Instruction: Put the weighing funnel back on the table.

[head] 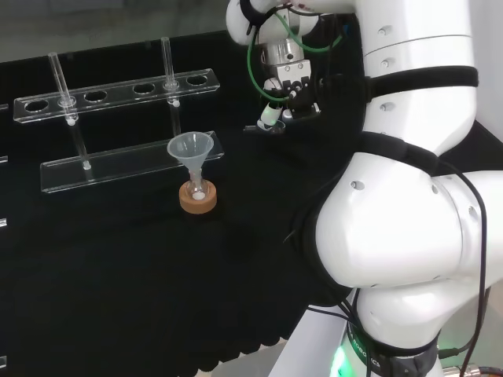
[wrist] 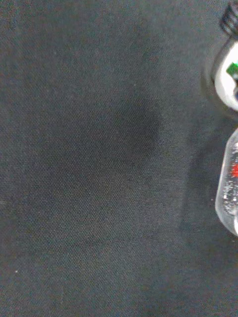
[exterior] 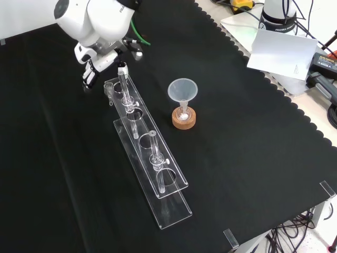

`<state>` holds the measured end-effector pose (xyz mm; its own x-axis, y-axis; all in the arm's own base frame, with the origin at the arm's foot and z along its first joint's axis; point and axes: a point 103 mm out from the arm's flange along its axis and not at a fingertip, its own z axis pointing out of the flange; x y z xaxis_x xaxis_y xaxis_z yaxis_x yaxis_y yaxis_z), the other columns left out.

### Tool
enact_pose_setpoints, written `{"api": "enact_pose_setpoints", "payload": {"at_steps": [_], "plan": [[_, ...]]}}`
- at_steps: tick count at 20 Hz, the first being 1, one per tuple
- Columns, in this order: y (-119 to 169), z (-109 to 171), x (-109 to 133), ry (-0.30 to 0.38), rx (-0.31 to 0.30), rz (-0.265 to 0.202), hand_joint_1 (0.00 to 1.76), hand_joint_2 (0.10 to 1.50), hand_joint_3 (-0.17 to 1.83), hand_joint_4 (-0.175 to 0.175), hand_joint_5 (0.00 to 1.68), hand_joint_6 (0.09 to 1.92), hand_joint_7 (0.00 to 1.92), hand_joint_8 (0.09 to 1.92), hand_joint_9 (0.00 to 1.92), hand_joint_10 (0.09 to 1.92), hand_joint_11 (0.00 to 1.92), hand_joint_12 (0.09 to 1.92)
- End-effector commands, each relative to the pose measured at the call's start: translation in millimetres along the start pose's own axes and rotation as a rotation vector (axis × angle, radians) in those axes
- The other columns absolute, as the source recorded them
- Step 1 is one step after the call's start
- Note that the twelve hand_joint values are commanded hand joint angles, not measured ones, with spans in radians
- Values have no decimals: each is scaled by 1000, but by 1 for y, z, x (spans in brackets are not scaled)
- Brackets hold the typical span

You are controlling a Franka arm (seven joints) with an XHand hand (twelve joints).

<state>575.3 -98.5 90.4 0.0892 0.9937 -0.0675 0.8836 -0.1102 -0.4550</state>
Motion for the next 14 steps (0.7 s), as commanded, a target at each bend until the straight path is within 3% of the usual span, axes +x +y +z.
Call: {"api": "enact_pose_setpoints", "payload": {"at_steps": [1,14], "plan": [[-33,-27,-1,23,-62,-13,767,653,428,-17,365,91,196,687,516,612,475,1248],[-94,-58,6,18,-130,28,748,644,446,-20,375,87,245,685,522,620,444,1271]]}}
